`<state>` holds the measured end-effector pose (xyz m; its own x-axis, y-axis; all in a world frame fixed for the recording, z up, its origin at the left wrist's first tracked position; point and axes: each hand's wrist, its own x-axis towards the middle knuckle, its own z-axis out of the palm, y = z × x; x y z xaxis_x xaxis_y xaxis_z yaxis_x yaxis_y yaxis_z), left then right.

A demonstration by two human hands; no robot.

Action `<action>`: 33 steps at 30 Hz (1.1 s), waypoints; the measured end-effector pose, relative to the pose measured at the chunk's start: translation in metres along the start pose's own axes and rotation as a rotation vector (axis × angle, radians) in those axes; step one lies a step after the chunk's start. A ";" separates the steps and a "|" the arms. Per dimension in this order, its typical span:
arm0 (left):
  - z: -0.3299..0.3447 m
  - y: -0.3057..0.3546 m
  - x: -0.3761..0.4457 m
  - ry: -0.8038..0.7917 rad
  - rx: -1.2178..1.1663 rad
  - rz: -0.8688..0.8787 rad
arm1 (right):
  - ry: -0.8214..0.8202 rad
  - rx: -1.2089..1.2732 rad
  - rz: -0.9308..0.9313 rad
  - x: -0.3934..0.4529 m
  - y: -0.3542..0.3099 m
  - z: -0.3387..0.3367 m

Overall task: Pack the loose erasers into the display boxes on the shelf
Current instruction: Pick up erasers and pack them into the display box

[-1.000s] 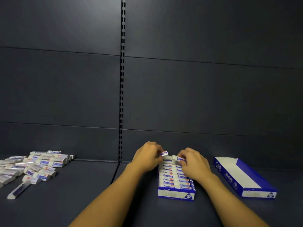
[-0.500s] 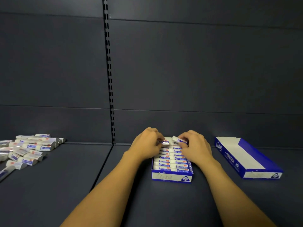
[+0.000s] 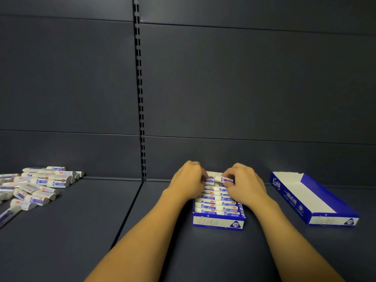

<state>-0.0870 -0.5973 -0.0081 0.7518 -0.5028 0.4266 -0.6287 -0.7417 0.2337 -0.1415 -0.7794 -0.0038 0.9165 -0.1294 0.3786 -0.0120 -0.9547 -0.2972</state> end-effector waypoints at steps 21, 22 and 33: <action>0.006 -0.002 0.008 0.037 -0.090 -0.115 | -0.063 -0.098 0.001 0.003 -0.006 -0.001; 0.007 -0.002 0.008 0.036 -0.095 -0.116 | -0.064 -0.098 -0.001 0.004 -0.006 0.000; 0.002 -0.004 0.006 0.014 -0.144 -0.132 | -0.105 -0.107 -0.023 0.001 -0.007 -0.006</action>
<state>-0.0796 -0.5978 -0.0086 0.8276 -0.3980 0.3958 -0.5472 -0.7291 0.4111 -0.1429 -0.7750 0.0040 0.9537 -0.0839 0.2889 -0.0280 -0.9810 -0.1922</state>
